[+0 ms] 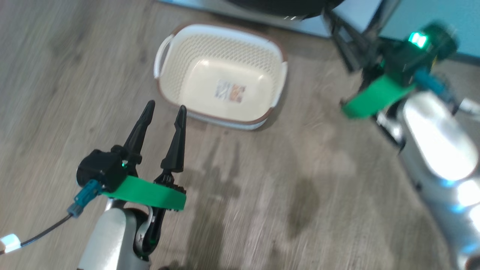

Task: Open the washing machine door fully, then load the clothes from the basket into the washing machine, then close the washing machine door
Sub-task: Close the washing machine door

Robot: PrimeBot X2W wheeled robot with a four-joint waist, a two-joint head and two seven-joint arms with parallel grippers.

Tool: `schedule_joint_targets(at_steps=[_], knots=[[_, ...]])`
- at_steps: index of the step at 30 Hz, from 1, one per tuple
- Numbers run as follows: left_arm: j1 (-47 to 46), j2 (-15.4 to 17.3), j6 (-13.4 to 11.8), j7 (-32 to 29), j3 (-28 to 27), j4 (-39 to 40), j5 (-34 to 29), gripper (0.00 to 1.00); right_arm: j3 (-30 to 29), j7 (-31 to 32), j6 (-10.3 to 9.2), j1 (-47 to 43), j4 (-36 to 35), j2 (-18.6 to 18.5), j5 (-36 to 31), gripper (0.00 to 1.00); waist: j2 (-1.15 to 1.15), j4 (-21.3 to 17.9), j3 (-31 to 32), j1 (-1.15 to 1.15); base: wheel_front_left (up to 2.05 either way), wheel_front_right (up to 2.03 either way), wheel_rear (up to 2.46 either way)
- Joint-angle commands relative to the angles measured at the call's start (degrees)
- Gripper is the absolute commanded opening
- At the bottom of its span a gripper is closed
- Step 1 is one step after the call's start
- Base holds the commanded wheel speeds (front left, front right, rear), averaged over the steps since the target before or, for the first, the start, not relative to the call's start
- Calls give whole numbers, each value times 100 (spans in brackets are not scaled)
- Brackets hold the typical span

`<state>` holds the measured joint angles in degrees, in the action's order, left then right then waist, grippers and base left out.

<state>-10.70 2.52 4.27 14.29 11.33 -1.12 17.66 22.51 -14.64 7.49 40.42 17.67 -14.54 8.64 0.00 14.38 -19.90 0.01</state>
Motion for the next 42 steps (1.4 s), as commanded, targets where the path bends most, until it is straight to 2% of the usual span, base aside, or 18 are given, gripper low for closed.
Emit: schedule_joint_targets(at_steps=[1, 4, 8, 18, 24, 28, 42], knots=[[-122, 36, -48, 71, -145, 205, 37, 100, 106, -36, 0, 235, -100, -19, 40, 0, 0, 360, -369, -1, 0, 0, 0], [-216, 36, -228, 71, -17, 254, 63, 100, 291, -36, 0, 981, 318, -237, 130, 0, 0, 544, -607, -1, 0, 0, 0], [-272, 36, -304, 71, 130, 304, 163, 100, 220, -32, 0, 1595, 967, -355, 81, 0, 0, 678, -737, -1, 0, 0, 0], [-353, 36, -383, 71, 230, 318, 287, 100, -162, 102, 0, 2623, 2590, -286, -95, 0, 0, 813, -847, -1, 0, 0, 0], [-352, 36, -423, 71, 309, 314, 367, 100, -634, 61, 0, 3001, 3308, -212, -232, 0, 0, 915, -854, -1, 0, 0, 0], [-319, 36, -444, 71, 326, 326, 405, 100, -1053, 78, 0, 3207, 3652, -30, -52, 0, 0, 948, -882, -1, 0, 0, 0], [-358, 36, -466, 71, 352, 349, 549, 100, -2375, 8, 0, 4334, 4482, -38, -935, 0, 0, 1157, -1107, -1, 0, 0, 0]])
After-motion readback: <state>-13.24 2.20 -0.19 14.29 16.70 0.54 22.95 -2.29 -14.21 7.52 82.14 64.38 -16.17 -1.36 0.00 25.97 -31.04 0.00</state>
